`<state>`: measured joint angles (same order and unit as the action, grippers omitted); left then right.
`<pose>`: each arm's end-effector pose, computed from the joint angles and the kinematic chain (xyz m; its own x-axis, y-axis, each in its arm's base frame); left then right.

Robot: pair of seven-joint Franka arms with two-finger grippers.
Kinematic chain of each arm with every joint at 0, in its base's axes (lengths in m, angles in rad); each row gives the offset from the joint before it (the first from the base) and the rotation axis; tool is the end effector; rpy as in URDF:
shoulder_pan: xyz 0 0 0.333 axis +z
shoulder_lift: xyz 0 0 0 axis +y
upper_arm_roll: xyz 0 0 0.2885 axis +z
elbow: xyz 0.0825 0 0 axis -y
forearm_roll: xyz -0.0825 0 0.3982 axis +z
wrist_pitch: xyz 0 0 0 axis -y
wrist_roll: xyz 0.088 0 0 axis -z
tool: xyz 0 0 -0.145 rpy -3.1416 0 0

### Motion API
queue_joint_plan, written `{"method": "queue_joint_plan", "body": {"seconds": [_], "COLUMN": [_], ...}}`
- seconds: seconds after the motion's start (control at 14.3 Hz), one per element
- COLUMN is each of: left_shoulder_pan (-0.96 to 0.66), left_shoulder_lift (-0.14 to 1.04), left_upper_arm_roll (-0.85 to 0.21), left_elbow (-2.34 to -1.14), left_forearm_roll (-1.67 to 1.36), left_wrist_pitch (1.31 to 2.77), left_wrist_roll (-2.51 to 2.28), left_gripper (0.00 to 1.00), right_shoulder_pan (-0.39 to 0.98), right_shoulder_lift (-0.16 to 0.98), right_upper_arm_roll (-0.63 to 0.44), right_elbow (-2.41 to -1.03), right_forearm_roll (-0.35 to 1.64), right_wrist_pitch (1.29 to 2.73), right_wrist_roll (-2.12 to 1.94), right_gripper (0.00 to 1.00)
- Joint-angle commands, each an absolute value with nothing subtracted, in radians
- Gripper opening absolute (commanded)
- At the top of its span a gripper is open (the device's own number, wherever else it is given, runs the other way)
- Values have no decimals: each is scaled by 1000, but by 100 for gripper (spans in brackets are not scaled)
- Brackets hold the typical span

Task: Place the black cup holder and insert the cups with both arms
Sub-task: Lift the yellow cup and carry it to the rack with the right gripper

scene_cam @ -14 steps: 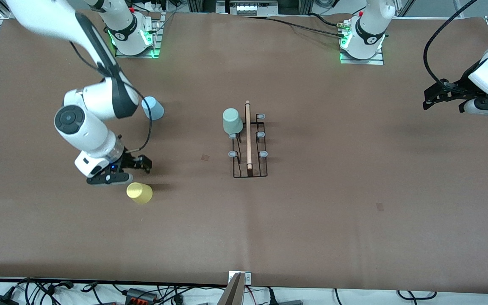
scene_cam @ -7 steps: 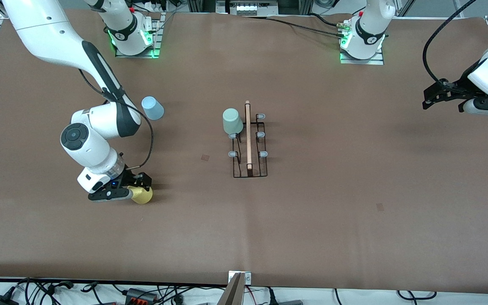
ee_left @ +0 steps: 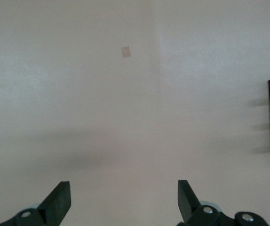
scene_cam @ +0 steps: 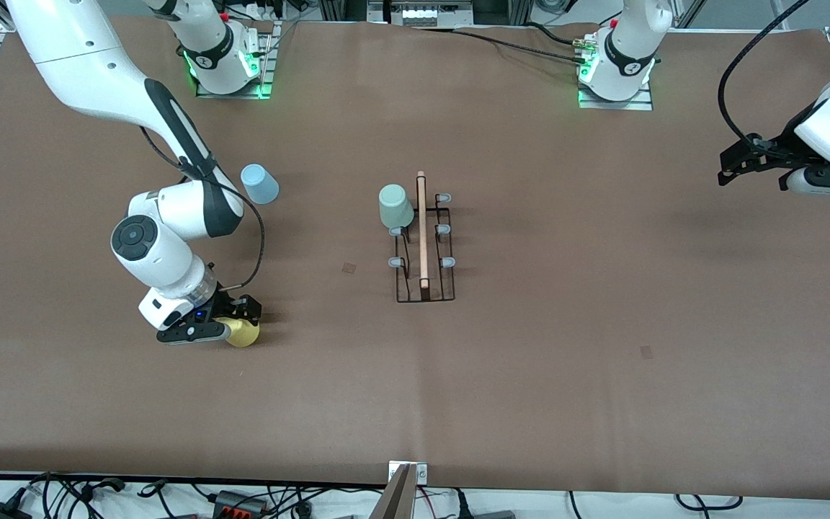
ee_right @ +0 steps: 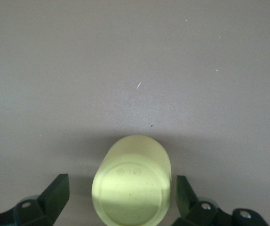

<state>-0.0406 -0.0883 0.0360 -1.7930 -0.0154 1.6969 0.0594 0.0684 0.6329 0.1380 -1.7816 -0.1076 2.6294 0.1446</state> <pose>0.5493 -0.0041 0.5106 0.9980 -0.0622 -0.0068 -0.0620 -0.9979 0.0189 0.6675 0.1368 0.1550 0.9702 0.1068 0.2176 0.1184 -0.9921 -0.0412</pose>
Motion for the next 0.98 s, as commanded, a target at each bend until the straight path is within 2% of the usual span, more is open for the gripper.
{"method": "queue_joint_plan", "body": {"seconds": [0.0, 0.07, 0.21, 0.28, 0.42, 0.77, 0.91], "left_shoulder_pan": [-44, -43, -44, -44, -44, -44, -44], "left_shoulder_lift": [-84, -83, -84, -84, -84, -84, -84], "left_upper_arm_roll": [34, 34, 32, 29, 28, 26, 25], "left_elbow": [-1769, -1769, -1769, -1769, -1769, -1766, -1766], "left_forearm_roll": [-25, -25, -25, -25, -25, -25, -25], "left_wrist_pitch": [1672, 1674, 1674, 1672, 1672, 1663, 1661], "left_wrist_roll": [51, 51, 51, 51, 51, 51, 51], "left_gripper": [100, 100, 100, 100, 100, 100, 100], "right_shoulder_pan": [60, 60, 55, 55, 57, 110, 156], "right_shoulder_lift": [643, 641, 637, 635, 612, 387, 335], "right_upper_arm_roll": [137, 137, 137, 137, 137, 147, 167], "right_elbow": [-1769, -1767, -1766, -1766, -1767, -1767, -1763], "right_forearm_roll": [-126, -126, -126, -126, -130, -115, -98], "right_wrist_pitch": [2643, 2643, 2642, 2640, 2623, 2253, 2179], "right_wrist_roll": [129, 115, 97, 95, 94, 181, 294], "right_gripper": [72, 49, 14, 8, 5, 5, 5]}}
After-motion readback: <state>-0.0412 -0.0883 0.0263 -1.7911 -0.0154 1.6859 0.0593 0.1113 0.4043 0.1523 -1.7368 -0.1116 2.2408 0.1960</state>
